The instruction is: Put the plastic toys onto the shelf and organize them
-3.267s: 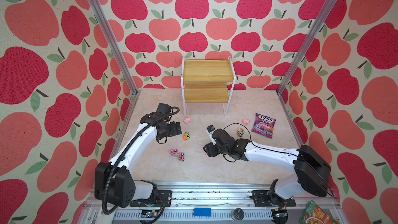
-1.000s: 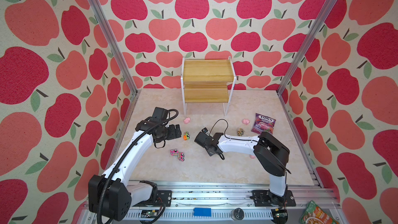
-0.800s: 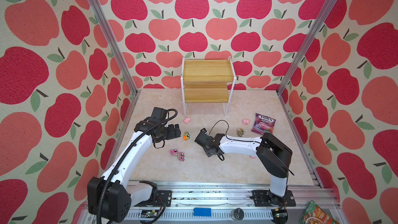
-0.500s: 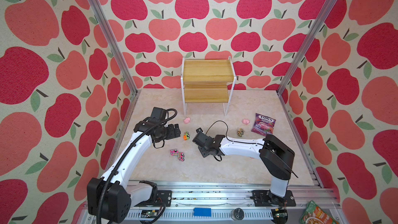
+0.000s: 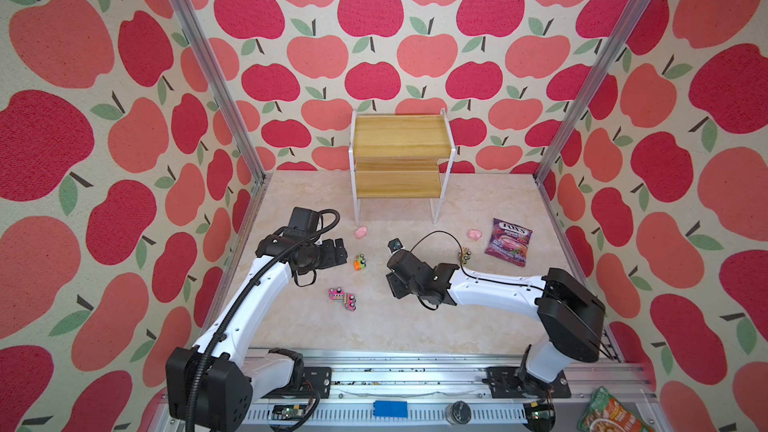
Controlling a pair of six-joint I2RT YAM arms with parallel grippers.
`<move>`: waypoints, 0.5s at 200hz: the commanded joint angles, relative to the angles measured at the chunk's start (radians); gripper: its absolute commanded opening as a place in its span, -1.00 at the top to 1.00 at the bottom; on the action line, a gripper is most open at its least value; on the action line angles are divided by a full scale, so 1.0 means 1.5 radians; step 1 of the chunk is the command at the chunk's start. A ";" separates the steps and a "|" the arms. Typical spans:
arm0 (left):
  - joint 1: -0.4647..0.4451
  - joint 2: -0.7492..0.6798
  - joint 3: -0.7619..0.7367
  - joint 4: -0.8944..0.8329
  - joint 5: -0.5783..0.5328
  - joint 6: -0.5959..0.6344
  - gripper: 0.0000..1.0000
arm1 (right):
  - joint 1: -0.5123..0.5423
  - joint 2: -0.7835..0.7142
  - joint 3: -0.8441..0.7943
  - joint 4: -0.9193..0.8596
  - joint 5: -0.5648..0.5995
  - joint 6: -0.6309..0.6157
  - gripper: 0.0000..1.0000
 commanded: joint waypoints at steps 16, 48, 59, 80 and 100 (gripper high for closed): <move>0.004 -0.013 -0.012 0.002 0.003 -0.003 -0.92 | -0.001 0.016 -0.025 0.032 -0.044 0.012 -0.23; 0.006 -0.008 -0.011 0.004 0.000 -0.003 -0.92 | -0.004 0.038 -0.039 0.067 -0.062 0.004 -0.23; 0.006 -0.005 -0.010 0.004 0.000 -0.003 -0.92 | -0.008 0.051 -0.032 0.062 -0.061 -0.001 -0.22; 0.007 -0.001 -0.009 0.005 0.000 -0.003 -0.92 | -0.015 0.071 -0.021 0.056 -0.065 -0.013 -0.13; 0.010 -0.001 -0.010 0.006 0.000 -0.002 -0.92 | -0.023 0.084 -0.016 0.054 -0.070 -0.030 -0.01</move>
